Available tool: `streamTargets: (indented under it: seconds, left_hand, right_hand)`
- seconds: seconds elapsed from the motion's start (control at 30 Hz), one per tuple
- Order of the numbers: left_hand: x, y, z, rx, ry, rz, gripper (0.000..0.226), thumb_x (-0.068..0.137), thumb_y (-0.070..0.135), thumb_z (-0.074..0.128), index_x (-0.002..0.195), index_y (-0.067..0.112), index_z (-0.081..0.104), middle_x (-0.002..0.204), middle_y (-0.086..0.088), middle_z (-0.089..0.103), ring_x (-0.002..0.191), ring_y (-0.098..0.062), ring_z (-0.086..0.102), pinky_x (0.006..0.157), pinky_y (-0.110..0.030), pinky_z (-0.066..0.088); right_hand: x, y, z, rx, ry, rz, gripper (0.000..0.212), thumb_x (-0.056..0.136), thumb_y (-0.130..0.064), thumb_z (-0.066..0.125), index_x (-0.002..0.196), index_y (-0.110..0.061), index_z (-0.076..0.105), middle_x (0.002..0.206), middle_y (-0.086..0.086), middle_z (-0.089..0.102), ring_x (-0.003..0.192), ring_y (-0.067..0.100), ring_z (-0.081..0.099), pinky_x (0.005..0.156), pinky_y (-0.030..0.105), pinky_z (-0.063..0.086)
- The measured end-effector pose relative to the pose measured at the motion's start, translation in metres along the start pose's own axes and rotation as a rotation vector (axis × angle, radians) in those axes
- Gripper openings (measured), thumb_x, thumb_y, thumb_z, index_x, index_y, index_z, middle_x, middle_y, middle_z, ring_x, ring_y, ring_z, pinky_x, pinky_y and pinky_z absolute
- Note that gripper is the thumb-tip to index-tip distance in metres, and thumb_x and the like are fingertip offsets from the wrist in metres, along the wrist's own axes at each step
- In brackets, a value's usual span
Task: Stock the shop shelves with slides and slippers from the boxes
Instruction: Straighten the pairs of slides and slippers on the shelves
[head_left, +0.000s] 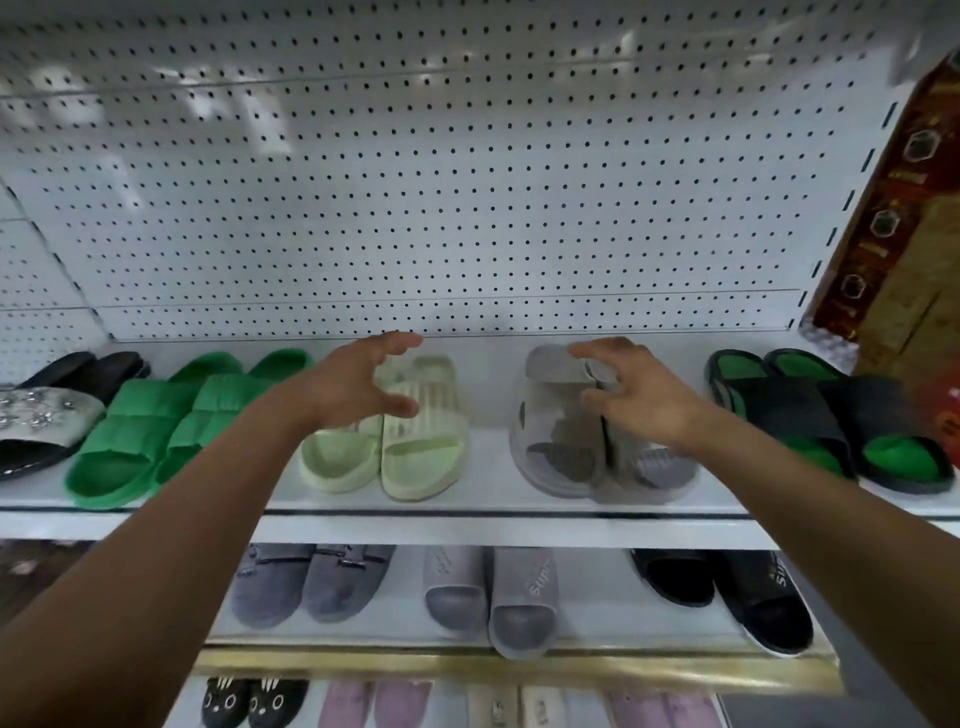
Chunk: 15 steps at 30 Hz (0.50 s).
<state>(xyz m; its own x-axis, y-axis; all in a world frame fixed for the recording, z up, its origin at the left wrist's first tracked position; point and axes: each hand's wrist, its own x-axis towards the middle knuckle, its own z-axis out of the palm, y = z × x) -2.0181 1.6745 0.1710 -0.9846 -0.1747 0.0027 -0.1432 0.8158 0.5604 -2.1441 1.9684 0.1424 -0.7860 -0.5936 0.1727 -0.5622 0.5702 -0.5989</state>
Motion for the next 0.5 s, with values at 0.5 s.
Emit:
streamTargets:
  seconds: [0.5]
  left_hand:
    - [0.006,-0.098,-0.026,0.186,-0.178,-0.053,0.102,0.072,0.031,0.085,0.152,0.038,0.021,0.157,-0.001,0.027,0.136,-0.023,0.036,0.114,-0.036,0.031]
  right_hand:
    - [0.042,-0.107,0.111,-0.189,-0.308,0.008,0.078,0.084,-0.034,0.07,0.147,-0.019,0.026,0.14,0.013,0.036,0.132,0.033,0.034,0.108,0.041,0.033]
